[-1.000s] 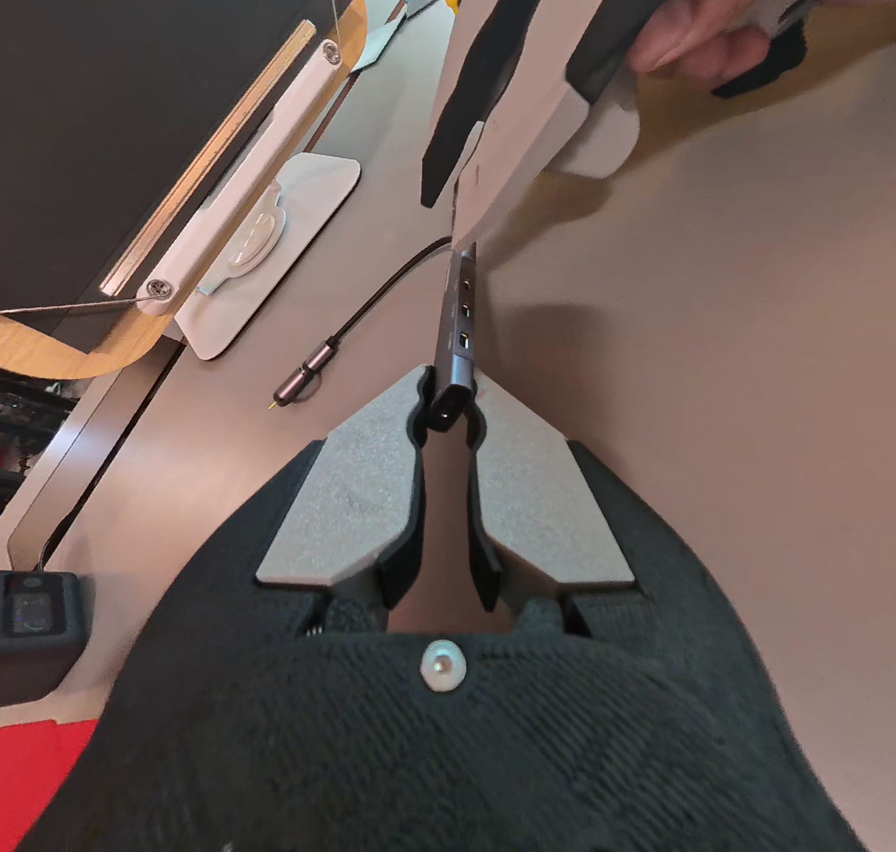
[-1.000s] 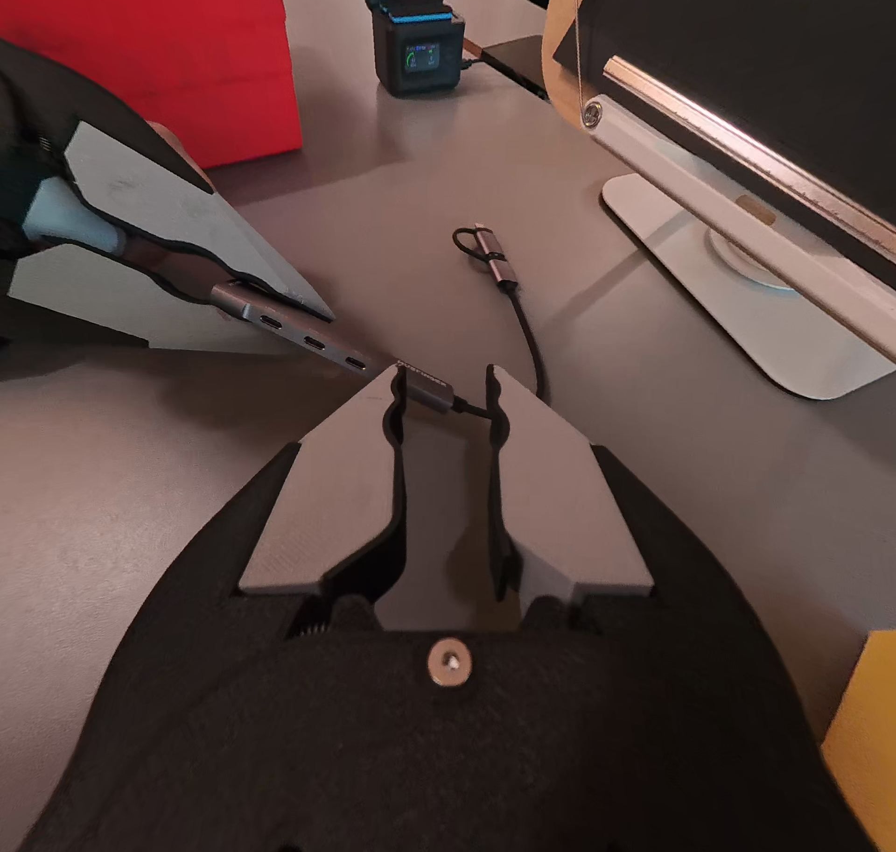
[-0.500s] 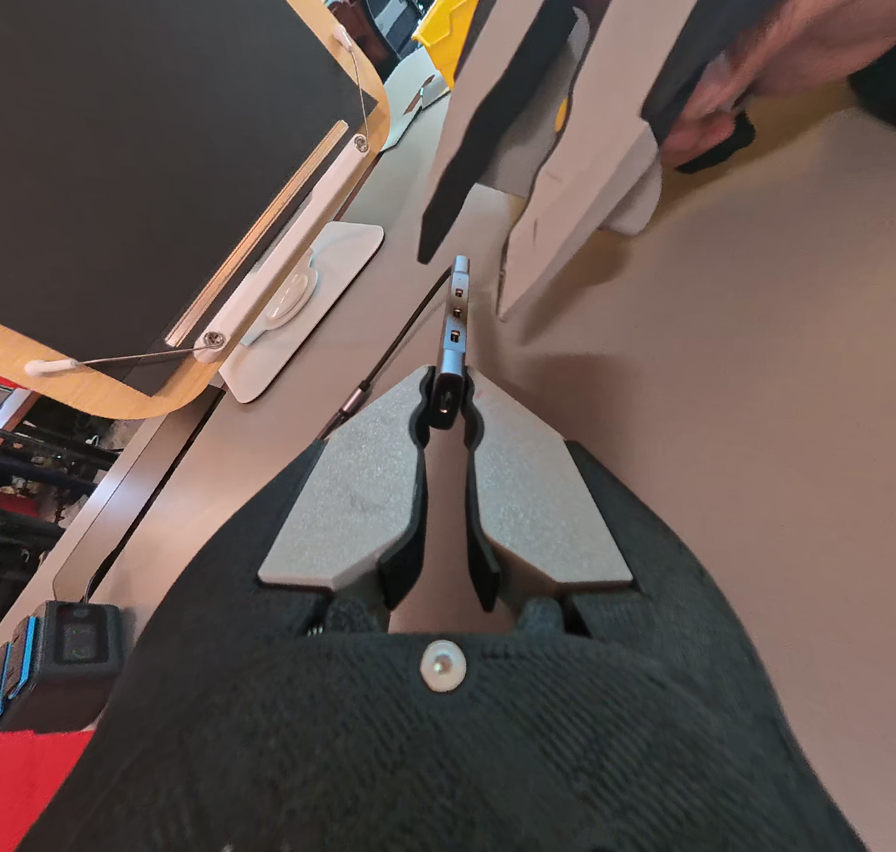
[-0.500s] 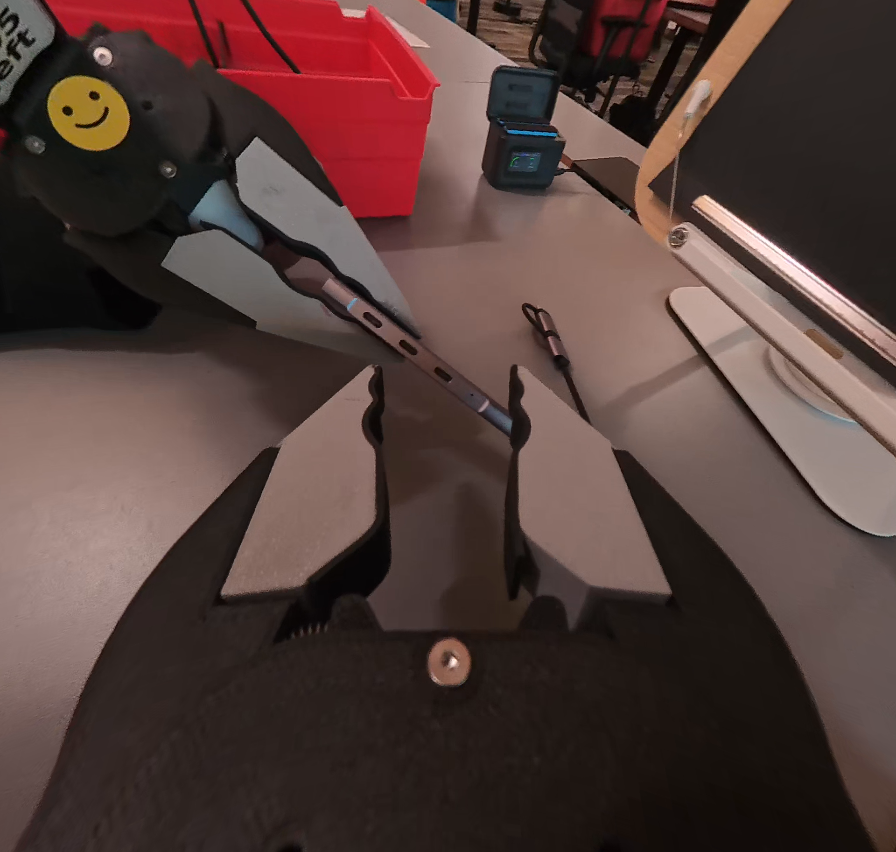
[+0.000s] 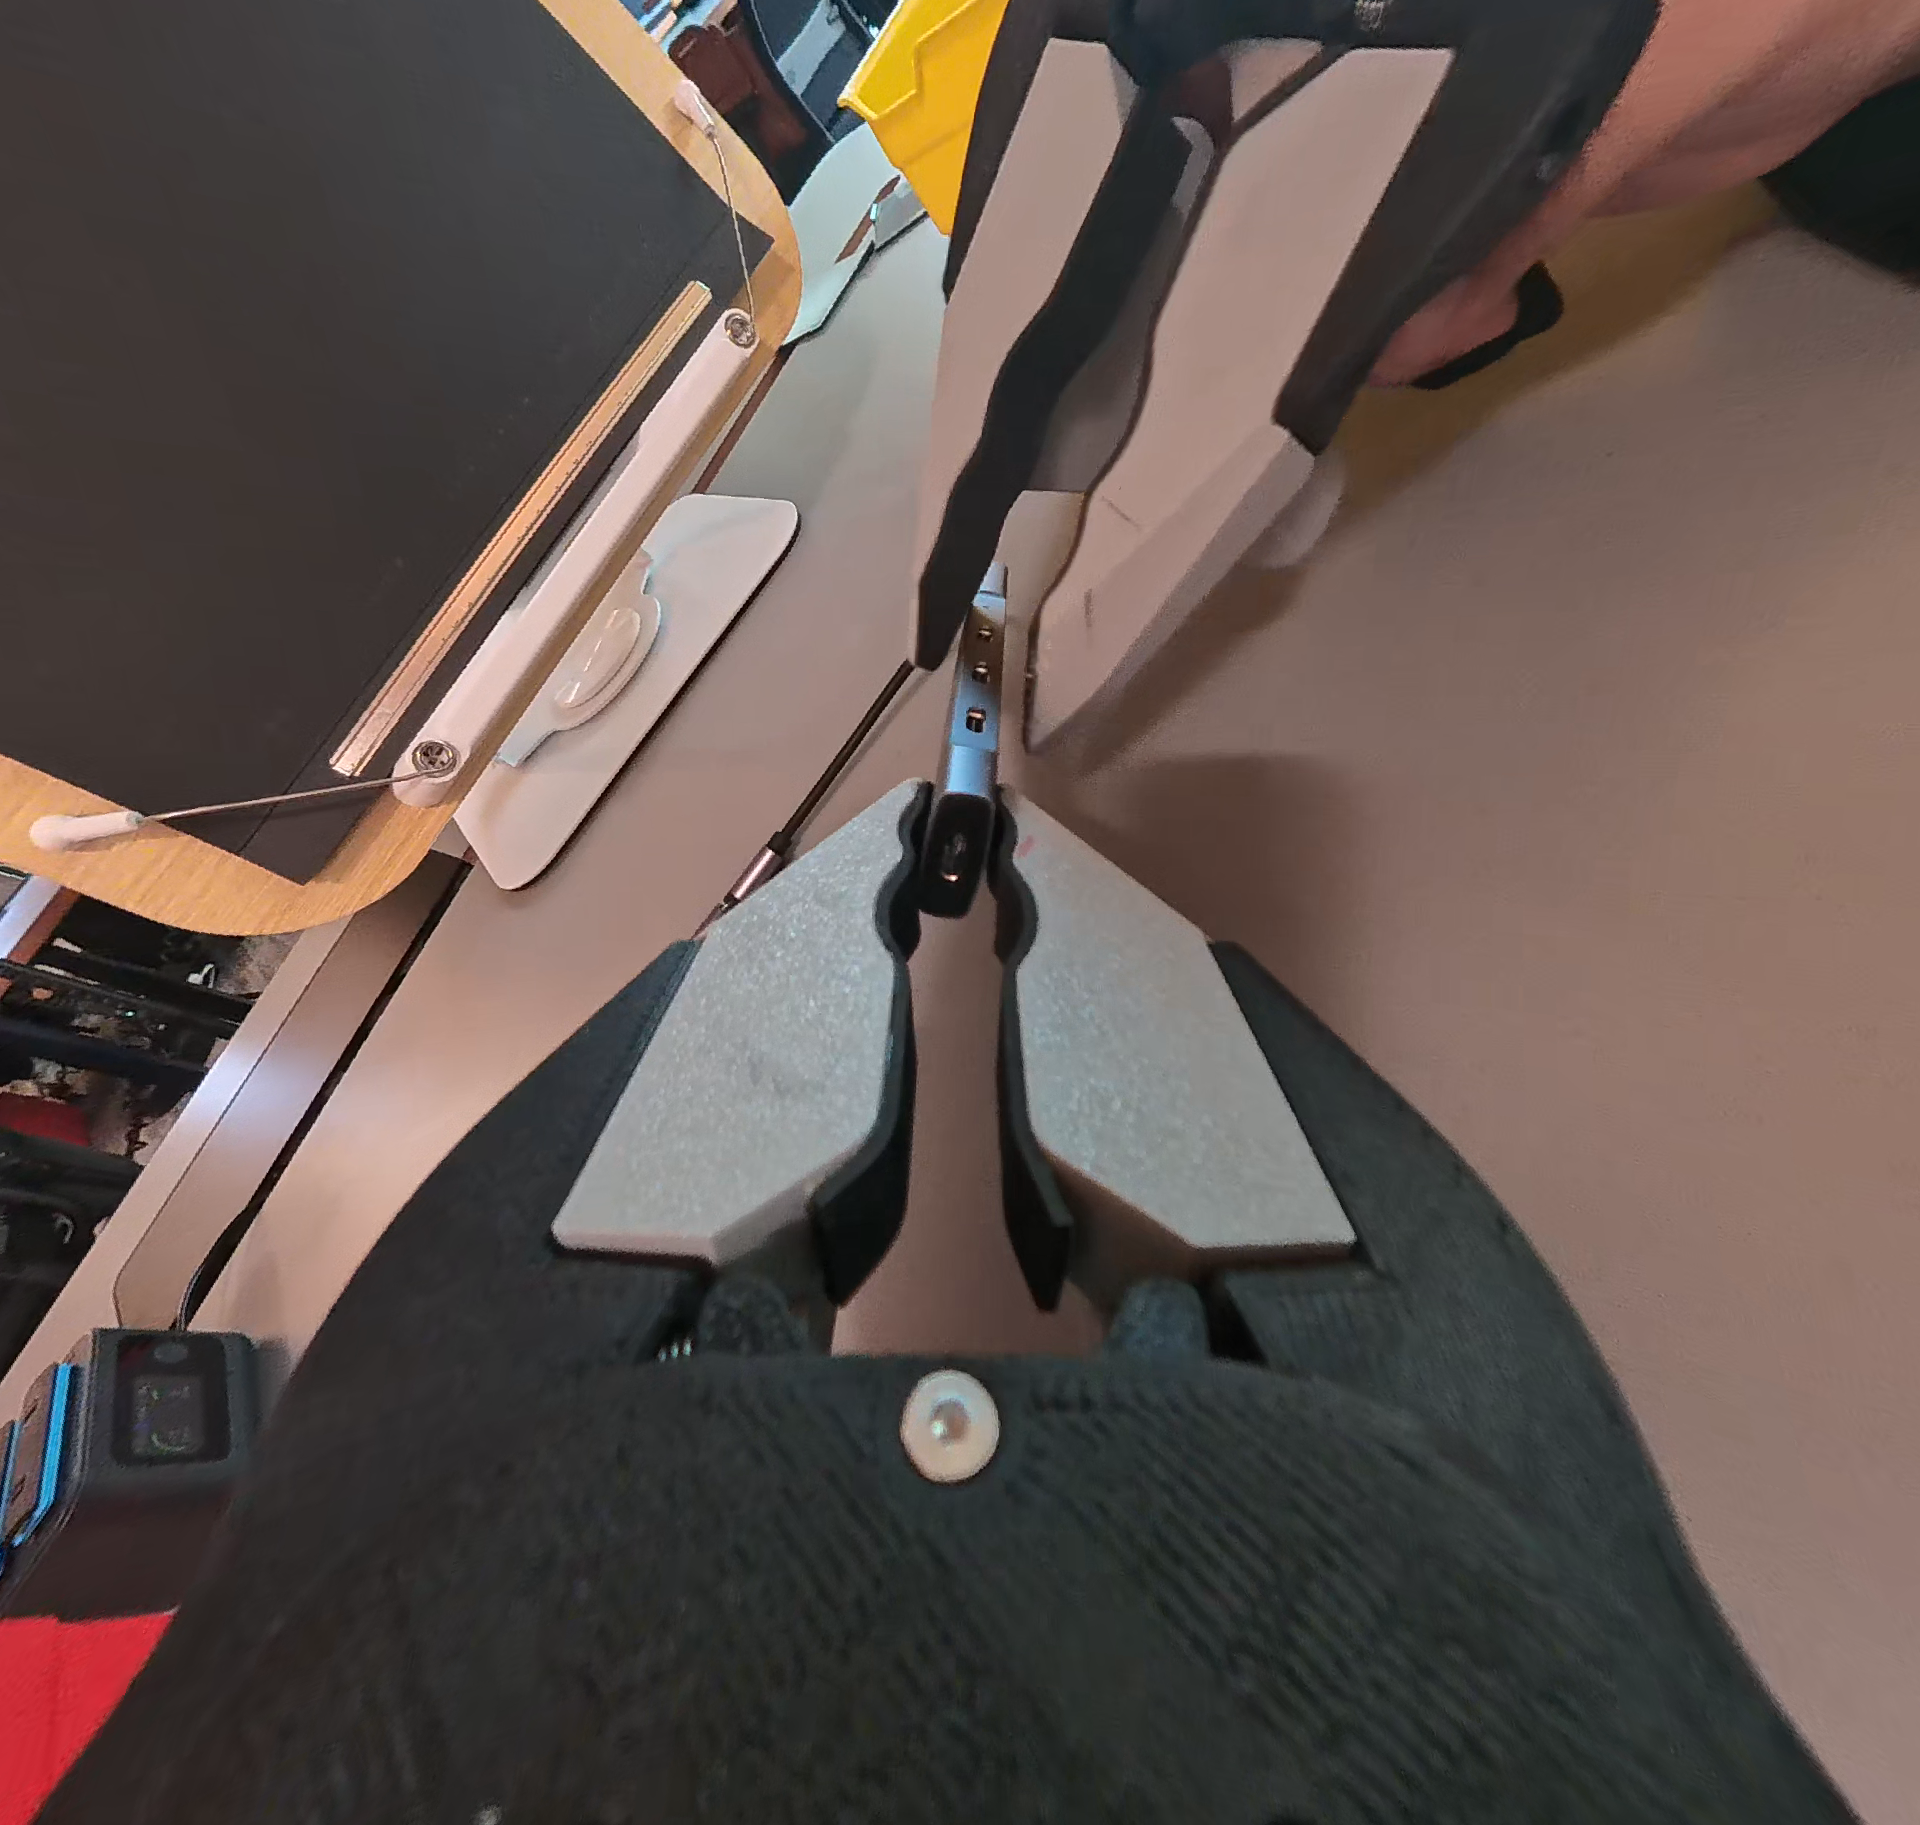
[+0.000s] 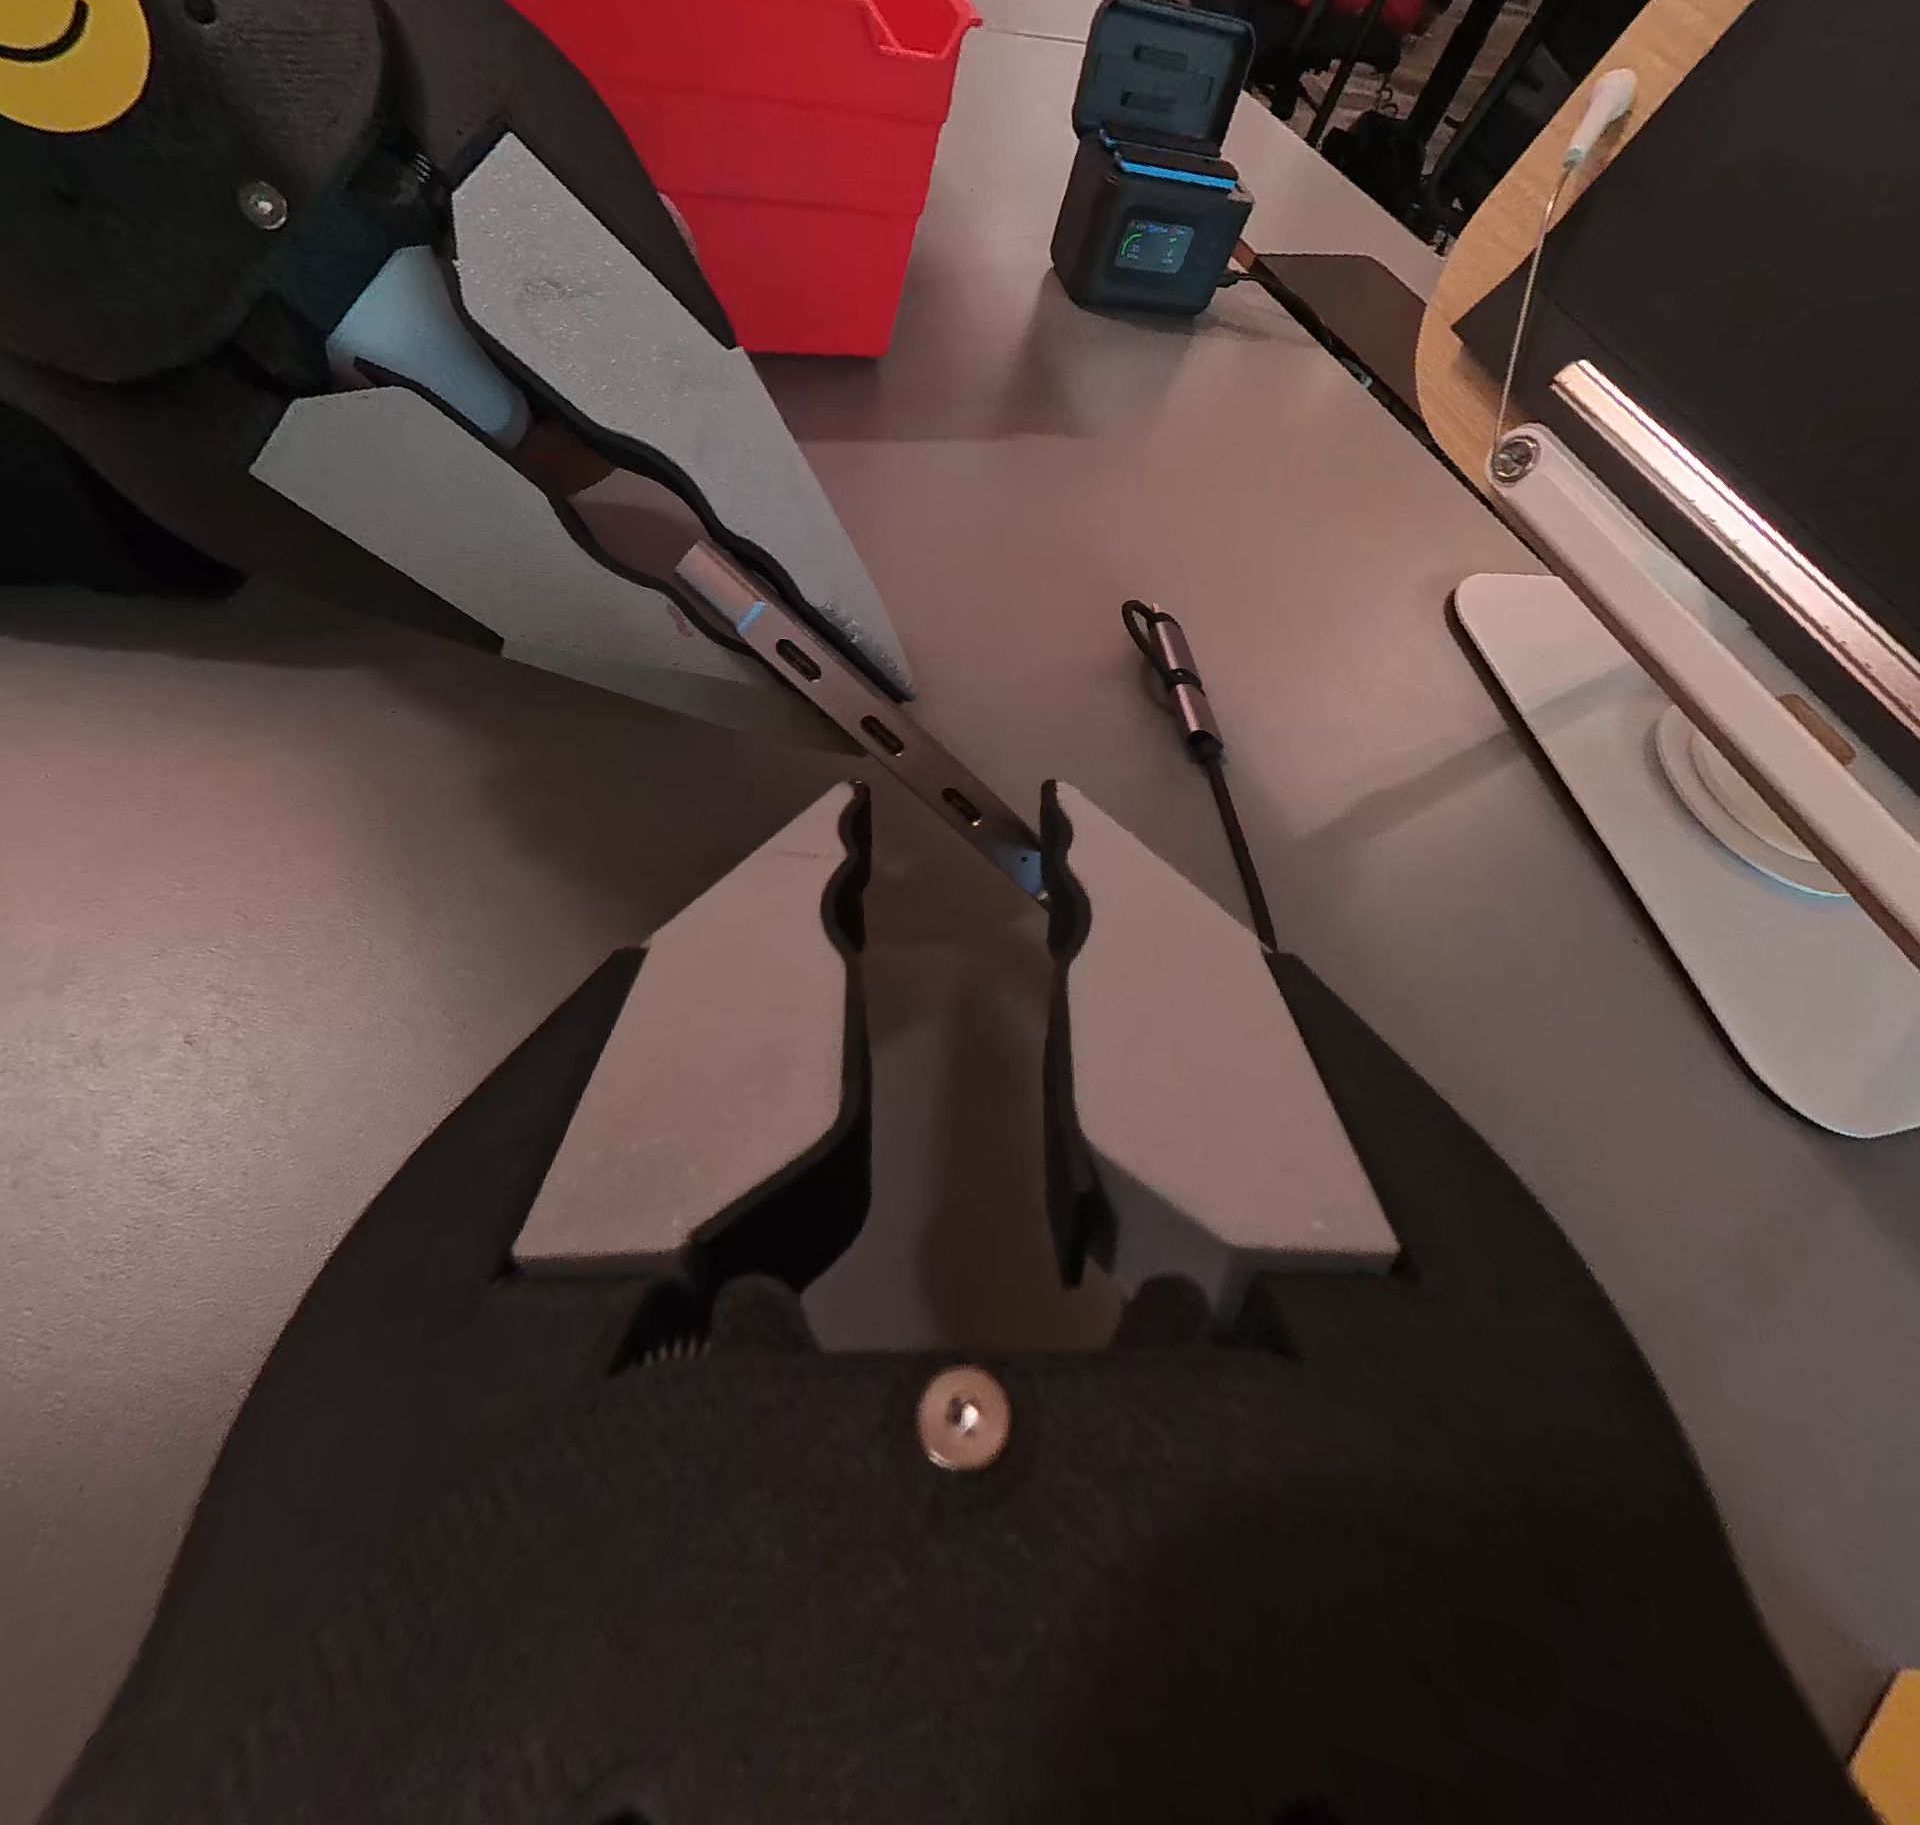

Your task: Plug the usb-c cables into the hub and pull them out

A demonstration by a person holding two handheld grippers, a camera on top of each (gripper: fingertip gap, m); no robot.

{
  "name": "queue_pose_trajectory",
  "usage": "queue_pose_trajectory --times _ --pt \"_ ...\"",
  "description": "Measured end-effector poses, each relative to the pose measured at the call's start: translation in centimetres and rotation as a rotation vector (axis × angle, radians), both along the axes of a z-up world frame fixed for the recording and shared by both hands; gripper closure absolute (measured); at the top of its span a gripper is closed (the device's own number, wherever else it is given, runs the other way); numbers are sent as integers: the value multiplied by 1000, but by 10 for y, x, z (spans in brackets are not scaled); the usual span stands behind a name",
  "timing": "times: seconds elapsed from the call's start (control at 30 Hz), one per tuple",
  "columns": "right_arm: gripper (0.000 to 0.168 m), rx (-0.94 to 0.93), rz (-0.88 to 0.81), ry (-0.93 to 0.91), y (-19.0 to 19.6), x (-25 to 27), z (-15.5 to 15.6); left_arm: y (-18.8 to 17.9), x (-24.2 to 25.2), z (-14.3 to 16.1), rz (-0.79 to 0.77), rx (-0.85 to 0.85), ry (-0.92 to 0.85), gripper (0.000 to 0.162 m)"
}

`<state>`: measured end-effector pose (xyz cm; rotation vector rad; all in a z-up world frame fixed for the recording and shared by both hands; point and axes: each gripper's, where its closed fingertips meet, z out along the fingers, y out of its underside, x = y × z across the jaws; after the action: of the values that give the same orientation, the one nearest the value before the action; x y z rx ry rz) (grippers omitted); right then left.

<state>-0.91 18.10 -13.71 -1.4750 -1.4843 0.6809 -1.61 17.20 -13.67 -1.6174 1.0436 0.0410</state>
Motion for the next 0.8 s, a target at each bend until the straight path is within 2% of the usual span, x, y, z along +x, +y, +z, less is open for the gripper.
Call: queue_pose_trajectory --times 0.1,0.47,0.8 --pt "146 -9 -11 -7 3 2 -1 0 1 -1 -1 -3 3 154" --pt "148 -27 -18 -35 4 2 -6 3 -2 -4 25 -4 12 152" --pt "150 -20 -64 -73 12 6 -12 5 -4 -2 50 -43 -71 150"
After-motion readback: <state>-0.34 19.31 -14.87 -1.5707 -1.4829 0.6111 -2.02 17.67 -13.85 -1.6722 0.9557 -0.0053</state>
